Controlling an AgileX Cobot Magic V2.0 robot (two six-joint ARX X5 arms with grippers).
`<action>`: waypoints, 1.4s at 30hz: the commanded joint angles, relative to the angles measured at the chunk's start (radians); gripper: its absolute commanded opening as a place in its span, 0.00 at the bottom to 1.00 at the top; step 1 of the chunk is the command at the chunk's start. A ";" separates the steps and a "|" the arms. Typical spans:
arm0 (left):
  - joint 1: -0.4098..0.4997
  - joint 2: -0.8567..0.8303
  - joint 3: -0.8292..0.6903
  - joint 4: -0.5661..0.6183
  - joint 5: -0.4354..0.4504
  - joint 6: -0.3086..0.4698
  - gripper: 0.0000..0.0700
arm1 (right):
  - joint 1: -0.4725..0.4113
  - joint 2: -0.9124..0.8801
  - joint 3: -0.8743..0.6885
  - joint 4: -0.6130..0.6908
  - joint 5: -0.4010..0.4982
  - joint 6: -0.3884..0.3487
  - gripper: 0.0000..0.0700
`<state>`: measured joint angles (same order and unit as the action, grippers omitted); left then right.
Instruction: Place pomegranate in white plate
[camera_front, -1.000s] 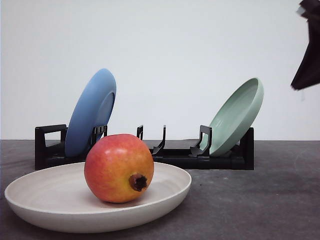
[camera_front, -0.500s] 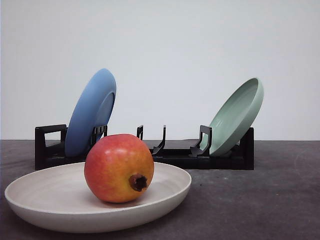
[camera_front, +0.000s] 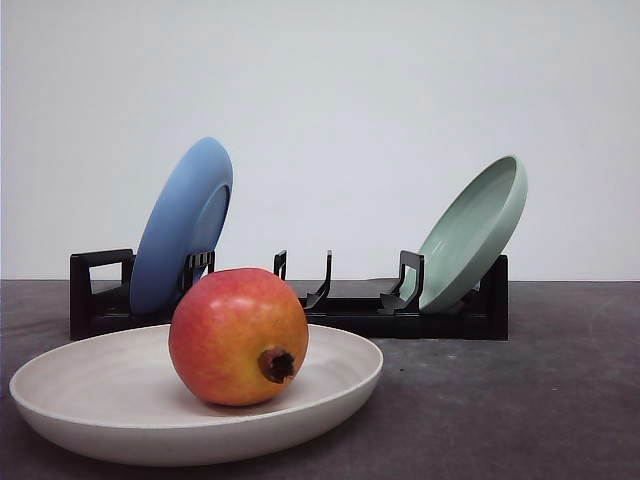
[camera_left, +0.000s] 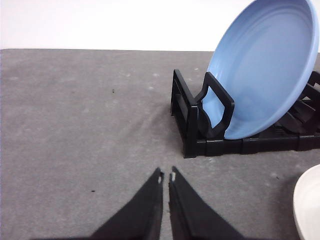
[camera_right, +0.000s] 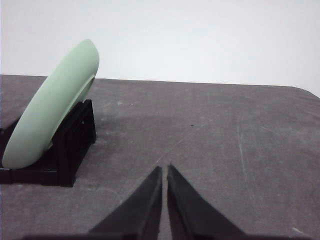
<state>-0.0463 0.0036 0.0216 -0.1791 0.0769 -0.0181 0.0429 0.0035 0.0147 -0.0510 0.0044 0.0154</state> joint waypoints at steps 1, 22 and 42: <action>0.000 -0.001 -0.010 -0.005 -0.002 0.009 0.00 | -0.001 0.000 -0.004 0.011 0.004 0.011 0.02; 0.000 -0.001 -0.010 -0.005 -0.002 0.009 0.00 | -0.001 0.000 -0.004 0.011 0.004 0.010 0.02; 0.000 -0.001 -0.010 -0.005 -0.002 0.009 0.00 | -0.001 0.000 -0.004 0.011 0.004 0.010 0.02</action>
<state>-0.0463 0.0036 0.0216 -0.1791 0.0769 -0.0181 0.0429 0.0032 0.0147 -0.0498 0.0044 0.0154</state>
